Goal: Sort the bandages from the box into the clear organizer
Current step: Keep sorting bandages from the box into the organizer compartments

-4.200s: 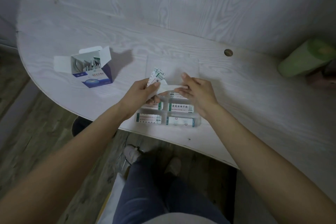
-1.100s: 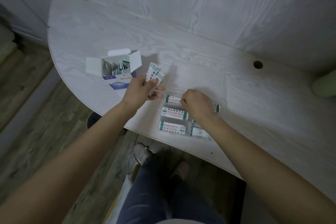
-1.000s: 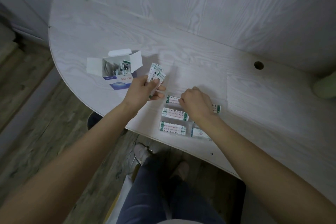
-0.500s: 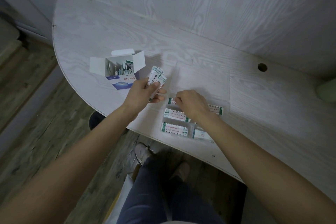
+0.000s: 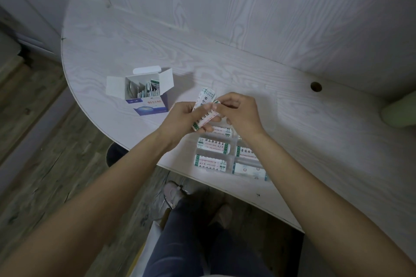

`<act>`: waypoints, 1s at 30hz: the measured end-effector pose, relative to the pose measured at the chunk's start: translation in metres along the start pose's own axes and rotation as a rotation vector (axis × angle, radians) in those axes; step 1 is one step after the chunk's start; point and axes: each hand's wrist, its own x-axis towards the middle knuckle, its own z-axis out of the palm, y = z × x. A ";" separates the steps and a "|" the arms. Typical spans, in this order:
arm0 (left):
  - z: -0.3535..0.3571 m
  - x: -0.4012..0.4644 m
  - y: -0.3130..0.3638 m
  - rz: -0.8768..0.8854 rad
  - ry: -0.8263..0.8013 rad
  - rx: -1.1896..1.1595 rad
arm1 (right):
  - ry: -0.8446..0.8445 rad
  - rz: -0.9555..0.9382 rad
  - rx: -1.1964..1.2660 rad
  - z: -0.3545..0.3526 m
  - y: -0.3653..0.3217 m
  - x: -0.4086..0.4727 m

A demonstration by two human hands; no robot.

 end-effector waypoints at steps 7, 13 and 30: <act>-0.003 0.003 0.011 -0.041 0.033 0.055 | 0.013 -0.013 -0.003 -0.011 0.001 -0.002; 0.003 0.004 0.011 -0.014 0.111 0.112 | 0.001 -0.004 -0.037 -0.011 -0.002 -0.005; 0.005 0.005 0.011 -0.041 0.028 0.198 | 0.089 0.029 0.069 -0.012 -0.001 -0.006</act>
